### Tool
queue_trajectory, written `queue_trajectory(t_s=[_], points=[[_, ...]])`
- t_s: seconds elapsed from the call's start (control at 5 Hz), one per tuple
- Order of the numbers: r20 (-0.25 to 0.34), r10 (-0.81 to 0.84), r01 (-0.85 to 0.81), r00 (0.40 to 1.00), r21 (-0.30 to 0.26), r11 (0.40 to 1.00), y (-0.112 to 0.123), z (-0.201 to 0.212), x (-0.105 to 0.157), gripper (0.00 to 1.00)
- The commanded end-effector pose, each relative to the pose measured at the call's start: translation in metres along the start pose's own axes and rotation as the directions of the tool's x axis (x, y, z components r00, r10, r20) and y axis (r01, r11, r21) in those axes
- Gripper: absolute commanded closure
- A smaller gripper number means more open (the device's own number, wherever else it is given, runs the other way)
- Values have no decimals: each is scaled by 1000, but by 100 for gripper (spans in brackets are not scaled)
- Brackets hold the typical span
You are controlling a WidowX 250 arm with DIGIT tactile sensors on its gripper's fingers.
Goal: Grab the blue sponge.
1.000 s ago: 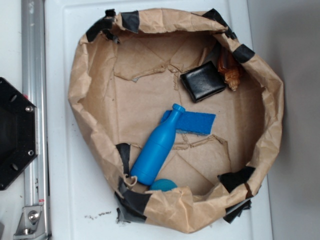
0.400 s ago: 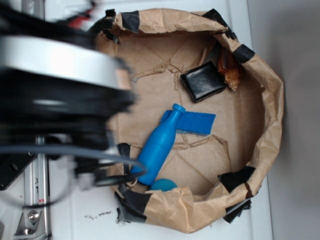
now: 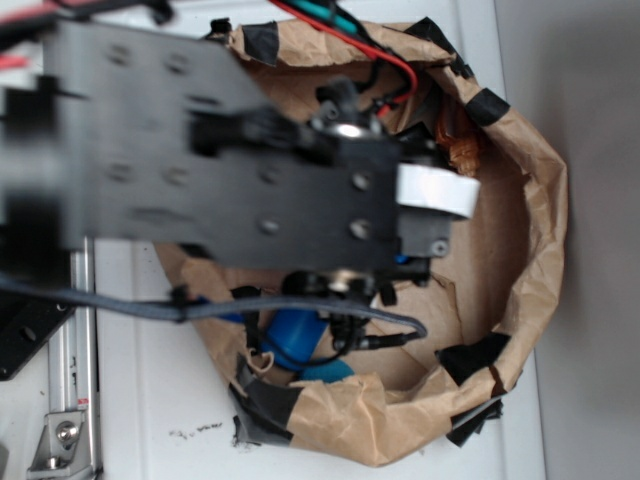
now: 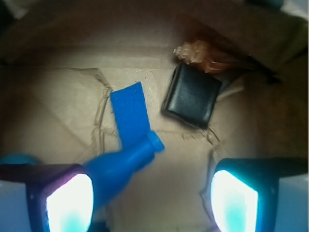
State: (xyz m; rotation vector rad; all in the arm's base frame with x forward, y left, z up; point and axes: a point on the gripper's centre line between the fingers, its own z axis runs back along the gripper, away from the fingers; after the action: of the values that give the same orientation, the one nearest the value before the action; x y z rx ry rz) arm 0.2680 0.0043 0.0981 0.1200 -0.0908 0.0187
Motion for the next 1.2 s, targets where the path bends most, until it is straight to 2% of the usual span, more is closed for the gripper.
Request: queue_trajectory(t_s=[0.0,0.2,0.4,0.8,1.0], points=[[22,-66,66,998,-23,998,-6,-59,19,0],[-30,-86,84,996,-67,994,-7,-85,18,0],[-65,-76,70,995,-81,994,-7,-95,10,100],[-9,-40,39,999,-88,995,0,-67,9,100],[43,-3,7,999,-91,996,12,-21,11,100]])
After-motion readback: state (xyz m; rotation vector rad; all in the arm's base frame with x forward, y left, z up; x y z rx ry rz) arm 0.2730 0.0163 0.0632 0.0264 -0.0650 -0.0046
